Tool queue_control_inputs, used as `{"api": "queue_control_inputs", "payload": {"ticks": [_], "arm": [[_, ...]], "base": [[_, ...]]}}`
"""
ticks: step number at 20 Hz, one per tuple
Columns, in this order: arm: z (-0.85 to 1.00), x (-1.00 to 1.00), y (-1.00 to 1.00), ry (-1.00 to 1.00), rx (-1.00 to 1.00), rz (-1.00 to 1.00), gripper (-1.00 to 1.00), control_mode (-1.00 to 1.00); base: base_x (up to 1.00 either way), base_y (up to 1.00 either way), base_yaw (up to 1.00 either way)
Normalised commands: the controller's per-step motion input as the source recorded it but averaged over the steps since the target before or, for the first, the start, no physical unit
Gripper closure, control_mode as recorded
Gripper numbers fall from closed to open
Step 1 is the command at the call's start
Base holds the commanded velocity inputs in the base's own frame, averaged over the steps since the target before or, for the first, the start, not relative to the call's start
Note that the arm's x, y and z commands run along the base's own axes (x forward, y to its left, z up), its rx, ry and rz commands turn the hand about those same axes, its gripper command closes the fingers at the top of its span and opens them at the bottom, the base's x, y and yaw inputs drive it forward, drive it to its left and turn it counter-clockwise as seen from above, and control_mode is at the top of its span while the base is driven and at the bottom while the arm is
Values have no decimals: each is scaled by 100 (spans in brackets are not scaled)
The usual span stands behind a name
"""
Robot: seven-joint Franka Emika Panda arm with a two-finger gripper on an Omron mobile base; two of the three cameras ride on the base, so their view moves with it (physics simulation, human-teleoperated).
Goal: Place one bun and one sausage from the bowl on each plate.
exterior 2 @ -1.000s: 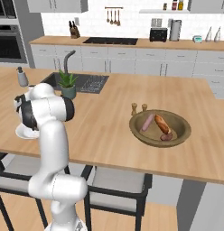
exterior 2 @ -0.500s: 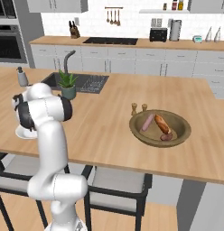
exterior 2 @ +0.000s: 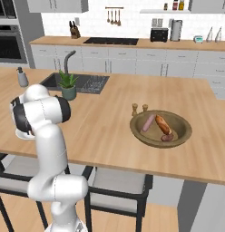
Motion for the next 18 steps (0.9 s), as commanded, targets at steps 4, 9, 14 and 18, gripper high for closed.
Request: {"api": "queue_control_inputs", "payload": {"ticks": [4, 9, 14, 18], "arm": [[0, 3, 0, 0, 0, 0, -100, -100], [4, 0, 0, 1, 0, 0, -100, -100], [59, -1, -13, 0, 0, 0, -100, -100], [57, 0, -80, -1, 0, 0, -100, -100]], "base": [[0, 0, 0], [0, 0, 0], [0, 0, 0], [0, 0, 0]]}}
